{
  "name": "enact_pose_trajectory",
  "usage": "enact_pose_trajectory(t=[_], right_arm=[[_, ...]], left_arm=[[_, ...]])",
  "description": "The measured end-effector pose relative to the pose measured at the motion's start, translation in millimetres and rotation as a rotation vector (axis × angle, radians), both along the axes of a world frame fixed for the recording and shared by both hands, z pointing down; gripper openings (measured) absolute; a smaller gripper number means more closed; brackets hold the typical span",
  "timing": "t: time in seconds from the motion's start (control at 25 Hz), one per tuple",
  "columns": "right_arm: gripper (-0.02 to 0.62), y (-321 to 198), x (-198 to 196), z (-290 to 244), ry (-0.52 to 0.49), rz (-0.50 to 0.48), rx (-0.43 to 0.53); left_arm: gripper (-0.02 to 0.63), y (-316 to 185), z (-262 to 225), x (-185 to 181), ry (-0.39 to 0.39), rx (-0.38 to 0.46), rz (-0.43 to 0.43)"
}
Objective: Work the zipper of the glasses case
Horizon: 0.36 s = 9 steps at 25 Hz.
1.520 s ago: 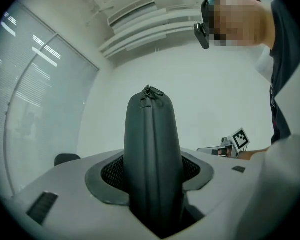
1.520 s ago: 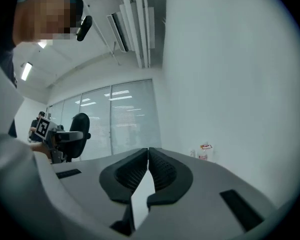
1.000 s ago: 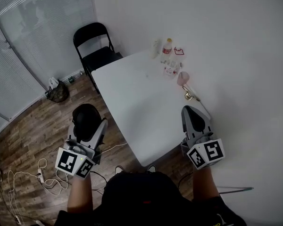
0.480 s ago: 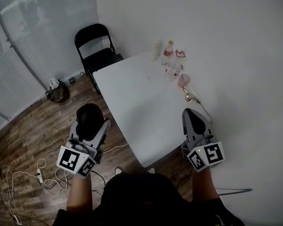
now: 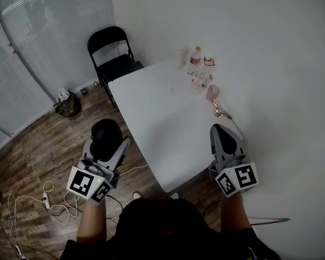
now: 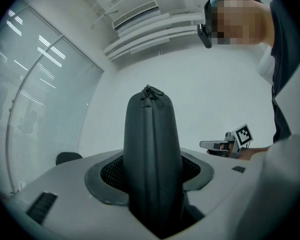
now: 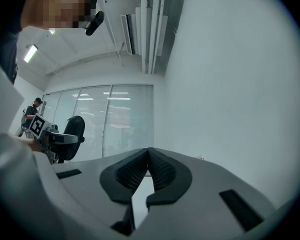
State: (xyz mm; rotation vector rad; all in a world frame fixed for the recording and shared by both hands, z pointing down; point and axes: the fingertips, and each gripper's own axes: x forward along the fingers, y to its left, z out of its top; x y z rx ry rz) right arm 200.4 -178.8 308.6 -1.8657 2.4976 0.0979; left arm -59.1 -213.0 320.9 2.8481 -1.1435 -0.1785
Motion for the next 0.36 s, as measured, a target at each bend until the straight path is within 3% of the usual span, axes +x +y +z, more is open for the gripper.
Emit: enact_pose_trajectory(t=[0.36], right_arm=[[0.02,-1.6,-0.4,2.4,0.013,-0.008,-0.003]], left_arm=[[0.265,1.8,-0.5,2.3,0.005,0.007,0.007]])
